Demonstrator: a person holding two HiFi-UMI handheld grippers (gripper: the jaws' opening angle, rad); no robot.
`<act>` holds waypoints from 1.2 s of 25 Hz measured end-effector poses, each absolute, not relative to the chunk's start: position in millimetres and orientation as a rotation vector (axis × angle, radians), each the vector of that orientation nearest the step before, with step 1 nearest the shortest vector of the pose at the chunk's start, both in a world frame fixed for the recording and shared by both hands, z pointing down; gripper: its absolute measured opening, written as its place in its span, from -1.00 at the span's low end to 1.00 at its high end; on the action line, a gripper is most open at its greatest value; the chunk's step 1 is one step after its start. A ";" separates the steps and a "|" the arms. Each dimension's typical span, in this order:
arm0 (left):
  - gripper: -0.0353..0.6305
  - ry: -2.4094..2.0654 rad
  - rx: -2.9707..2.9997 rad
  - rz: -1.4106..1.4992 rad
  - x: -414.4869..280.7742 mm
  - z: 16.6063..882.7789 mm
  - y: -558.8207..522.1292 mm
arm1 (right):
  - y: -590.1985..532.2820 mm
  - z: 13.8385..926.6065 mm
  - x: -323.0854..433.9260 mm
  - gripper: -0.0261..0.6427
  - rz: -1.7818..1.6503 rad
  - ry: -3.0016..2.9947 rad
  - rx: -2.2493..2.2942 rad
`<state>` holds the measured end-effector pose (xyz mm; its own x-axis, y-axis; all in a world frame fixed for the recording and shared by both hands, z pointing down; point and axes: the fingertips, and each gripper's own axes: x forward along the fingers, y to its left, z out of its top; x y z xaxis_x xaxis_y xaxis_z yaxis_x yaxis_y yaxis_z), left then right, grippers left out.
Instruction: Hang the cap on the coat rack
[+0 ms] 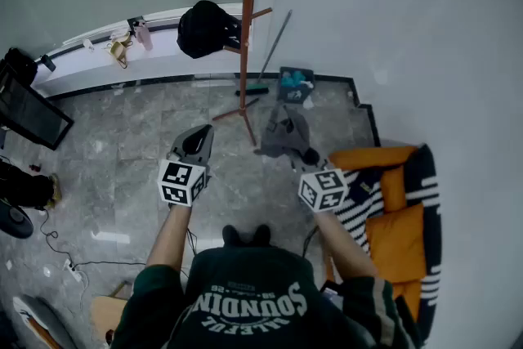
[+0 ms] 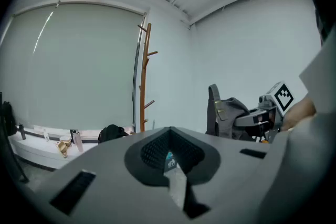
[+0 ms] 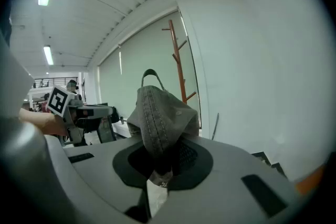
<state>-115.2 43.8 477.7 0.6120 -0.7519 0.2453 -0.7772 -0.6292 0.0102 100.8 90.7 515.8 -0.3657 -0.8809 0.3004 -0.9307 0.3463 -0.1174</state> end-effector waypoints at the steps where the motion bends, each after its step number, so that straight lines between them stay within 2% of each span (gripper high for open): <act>1: -0.89 -1.290 2.721 0.341 -113.1 479.3 44.9 | 91.0 516.2 101.9 -0.86 0.406 -2.431 1.657; 30: -0.89 -1.272 2.708 0.407 -59.2 494.0 45.8 | 83.7 529.9 145.4 -0.86 0.474 -2.469 1.607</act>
